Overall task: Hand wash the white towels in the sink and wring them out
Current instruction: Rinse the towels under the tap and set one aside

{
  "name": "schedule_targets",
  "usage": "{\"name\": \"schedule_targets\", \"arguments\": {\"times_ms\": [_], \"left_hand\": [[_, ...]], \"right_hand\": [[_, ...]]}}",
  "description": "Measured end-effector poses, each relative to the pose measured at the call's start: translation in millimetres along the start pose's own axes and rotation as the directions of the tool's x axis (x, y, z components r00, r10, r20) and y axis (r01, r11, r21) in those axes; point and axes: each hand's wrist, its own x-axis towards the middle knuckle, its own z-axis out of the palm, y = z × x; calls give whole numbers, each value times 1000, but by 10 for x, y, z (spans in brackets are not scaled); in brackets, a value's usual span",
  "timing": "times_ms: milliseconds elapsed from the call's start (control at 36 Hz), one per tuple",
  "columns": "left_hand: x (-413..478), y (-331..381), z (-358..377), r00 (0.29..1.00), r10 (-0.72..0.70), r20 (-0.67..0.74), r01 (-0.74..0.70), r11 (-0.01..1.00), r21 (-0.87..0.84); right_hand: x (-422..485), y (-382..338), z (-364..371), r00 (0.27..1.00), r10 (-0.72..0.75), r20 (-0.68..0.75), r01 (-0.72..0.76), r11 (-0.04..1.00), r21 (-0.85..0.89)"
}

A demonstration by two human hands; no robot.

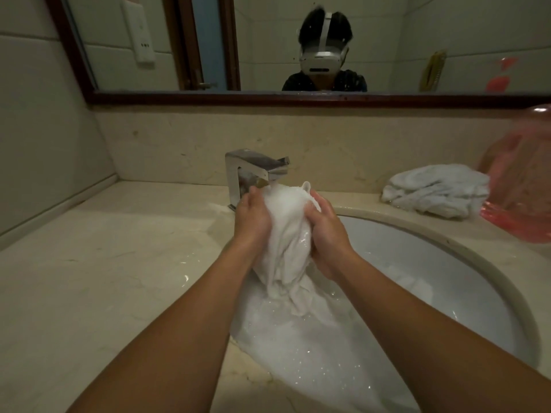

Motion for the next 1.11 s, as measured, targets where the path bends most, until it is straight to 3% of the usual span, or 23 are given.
{"name": "schedule_targets", "arguments": {"times_ms": [139,278,389,556,722,972,1111], "left_hand": [[-7,9,-55,996,17,-84,-18,1000,-5],[-70,13,9,1000,-18,1,18,998,60],[-85,-23,76,994,-7,113,-13,985,174],[-82,1,9,998,49,51,-60,968,245],[-67,-39,8,999,-30,-43,38,980,195],[5,7,-121,966,-44,-254,57,997,43],[-56,7,-108,984,35,-176,-29,999,34]], "right_hand": [[22,36,19,992,54,-114,-47,997,61],[-1,19,63,983,62,-172,-51,997,66],[-51,-14,110,986,-26,-164,23,999,-24],[-135,-109,166,976,-192,-99,178,975,-131],[-162,-112,140,956,-288,-57,260,922,-287],[-150,-70,48,977,-185,-108,149,949,-277],[-186,-97,211,991,20,-131,-30,997,-77]]}}
